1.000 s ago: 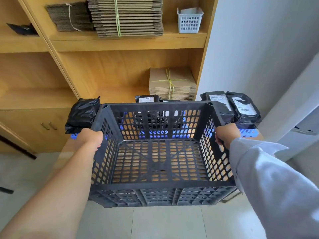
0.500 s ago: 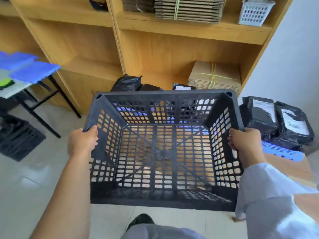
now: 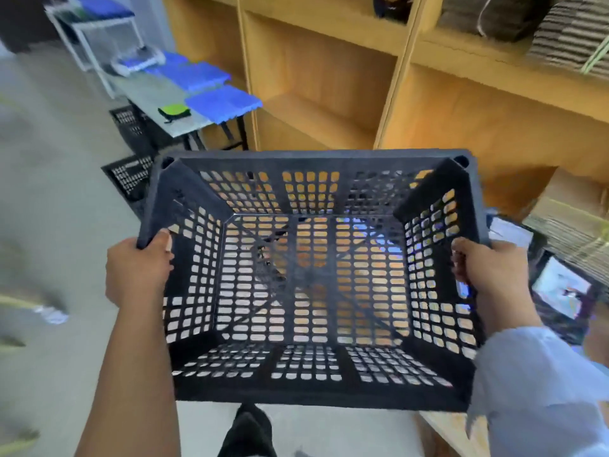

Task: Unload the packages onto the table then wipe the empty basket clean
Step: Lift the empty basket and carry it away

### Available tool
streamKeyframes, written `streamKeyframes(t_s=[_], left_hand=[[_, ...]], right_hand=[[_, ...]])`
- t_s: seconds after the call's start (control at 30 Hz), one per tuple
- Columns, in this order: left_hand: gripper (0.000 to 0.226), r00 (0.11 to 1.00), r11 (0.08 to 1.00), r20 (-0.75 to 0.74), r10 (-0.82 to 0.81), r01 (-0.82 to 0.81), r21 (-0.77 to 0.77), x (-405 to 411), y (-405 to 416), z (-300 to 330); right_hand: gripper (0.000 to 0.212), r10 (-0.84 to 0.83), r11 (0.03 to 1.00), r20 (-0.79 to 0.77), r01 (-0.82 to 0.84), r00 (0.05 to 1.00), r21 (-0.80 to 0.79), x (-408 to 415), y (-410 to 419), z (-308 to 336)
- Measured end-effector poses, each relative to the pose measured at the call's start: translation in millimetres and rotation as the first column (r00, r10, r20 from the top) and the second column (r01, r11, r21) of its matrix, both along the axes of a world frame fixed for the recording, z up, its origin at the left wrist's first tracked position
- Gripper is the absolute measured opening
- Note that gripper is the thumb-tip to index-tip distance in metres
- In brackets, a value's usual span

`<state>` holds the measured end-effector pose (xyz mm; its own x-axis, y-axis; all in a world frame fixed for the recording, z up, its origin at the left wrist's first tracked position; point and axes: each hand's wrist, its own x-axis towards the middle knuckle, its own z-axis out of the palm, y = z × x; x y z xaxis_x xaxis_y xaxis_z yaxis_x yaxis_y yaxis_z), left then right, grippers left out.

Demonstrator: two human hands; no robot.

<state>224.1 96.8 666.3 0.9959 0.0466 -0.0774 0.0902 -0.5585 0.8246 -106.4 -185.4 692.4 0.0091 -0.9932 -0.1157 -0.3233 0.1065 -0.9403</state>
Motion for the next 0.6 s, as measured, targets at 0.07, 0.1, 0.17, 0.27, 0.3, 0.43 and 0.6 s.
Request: streamKeyframes(t_s=[0.07, 0.1, 0.17, 0.27, 0.3, 0.43, 0.6], left_hand=[[0.039, 0.999, 0.999, 0.01, 0.046, -0.046, -0.015, 43.1, 8.6, -4.4], [0.038, 0.998, 0.997, 0.011, 0.069, -0.069, -0.022, 65.8, 12.1, -5.6], [0.037, 0.994, 0.993, -0.002, 0.111, -0.111, -0.042, 111.9, 18.6, -6.5], [0.037, 0.99, 0.984, -0.027, 0.138, -0.141, -0.109, 173.6, 24.8, -3.1], [0.036, 0.987, 0.979, -0.028, 0.156, -0.158, -0.125, 192.7, 25.3, -1.6], [0.033, 0.975, 0.962, -0.022, 0.221, -0.221, -0.161, 259.9, 23.9, 2.7], [0.026, 0.968, 0.935, -0.039, 0.247, -0.248, -0.253, 322.9, 3.7, -2.0]], right_hand=[[0.014, 0.05, 0.999, 0.01, -0.05, 0.999, -0.002, 54.1, -6.3, 1.2], [0.016, 0.078, 0.997, 0.021, -0.078, 0.997, 0.006, 82.6, -10.6, 1.0], [0.02, 0.124, 0.992, 0.028, -0.125, 0.992, 0.02, 142.2, -18.3, 2.3], [0.013, 0.169, 0.985, 0.046, -0.171, 0.985, 0.033, 224.9, -27.1, 5.3], [0.01, 0.184, 0.982, 0.046, -0.185, 0.982, 0.035, 250.0, -29.8, 5.9], [0.006, 0.245, 0.968, 0.056, -0.247, 0.968, 0.033, 343.2, -42.7, -1.4], [0.014, 0.274, 0.959, 0.042, -0.277, 0.961, 0.058, 427.1, -84.4, -17.8]])
